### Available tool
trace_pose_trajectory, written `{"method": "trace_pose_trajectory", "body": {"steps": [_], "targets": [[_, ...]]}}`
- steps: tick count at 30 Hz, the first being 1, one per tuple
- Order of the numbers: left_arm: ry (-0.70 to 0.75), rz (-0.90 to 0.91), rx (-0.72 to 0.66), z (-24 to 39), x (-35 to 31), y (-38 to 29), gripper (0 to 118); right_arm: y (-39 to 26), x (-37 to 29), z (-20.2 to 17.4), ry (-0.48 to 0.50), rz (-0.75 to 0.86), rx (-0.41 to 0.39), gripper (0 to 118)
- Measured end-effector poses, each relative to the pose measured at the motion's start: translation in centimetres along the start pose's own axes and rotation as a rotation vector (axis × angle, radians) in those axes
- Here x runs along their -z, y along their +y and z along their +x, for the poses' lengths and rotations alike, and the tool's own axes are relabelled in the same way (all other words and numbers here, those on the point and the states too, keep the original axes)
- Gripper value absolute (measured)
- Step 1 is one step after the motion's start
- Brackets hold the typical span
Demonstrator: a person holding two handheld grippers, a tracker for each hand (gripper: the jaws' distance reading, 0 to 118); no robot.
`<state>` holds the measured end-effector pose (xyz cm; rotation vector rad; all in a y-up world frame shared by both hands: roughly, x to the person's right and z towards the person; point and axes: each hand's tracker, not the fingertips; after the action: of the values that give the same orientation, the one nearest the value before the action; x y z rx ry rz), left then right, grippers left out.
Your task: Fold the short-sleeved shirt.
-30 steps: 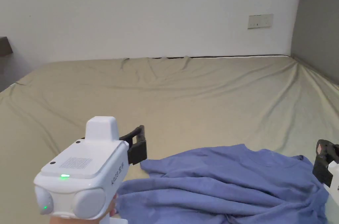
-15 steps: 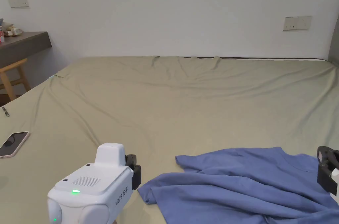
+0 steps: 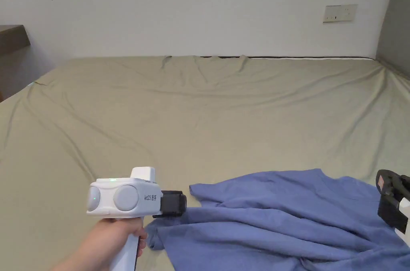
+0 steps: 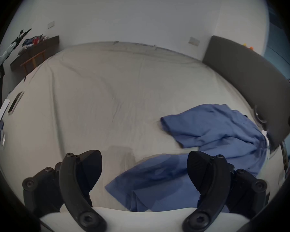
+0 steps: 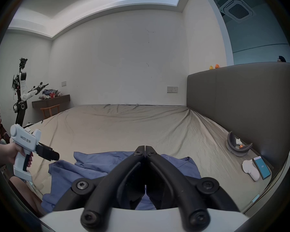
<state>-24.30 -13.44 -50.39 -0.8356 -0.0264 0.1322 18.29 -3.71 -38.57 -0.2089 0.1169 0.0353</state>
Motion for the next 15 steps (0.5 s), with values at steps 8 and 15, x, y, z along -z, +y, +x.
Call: {"method": "trace_pose_trajectory", "body": {"steps": [8, 15], "targets": [[0.000, -0.070, 0.224, 5.7, -0.6, -4.7, 35, -0.7, 0.9, 1.8, -0.030, -0.041, 0.036, 0], [-0.036, 0.017, 0.250, 6.7, -4.2, -4.5, 4, 0.2, 0.4, 3.5, -0.063, -0.043, 0.019, 0]]}}
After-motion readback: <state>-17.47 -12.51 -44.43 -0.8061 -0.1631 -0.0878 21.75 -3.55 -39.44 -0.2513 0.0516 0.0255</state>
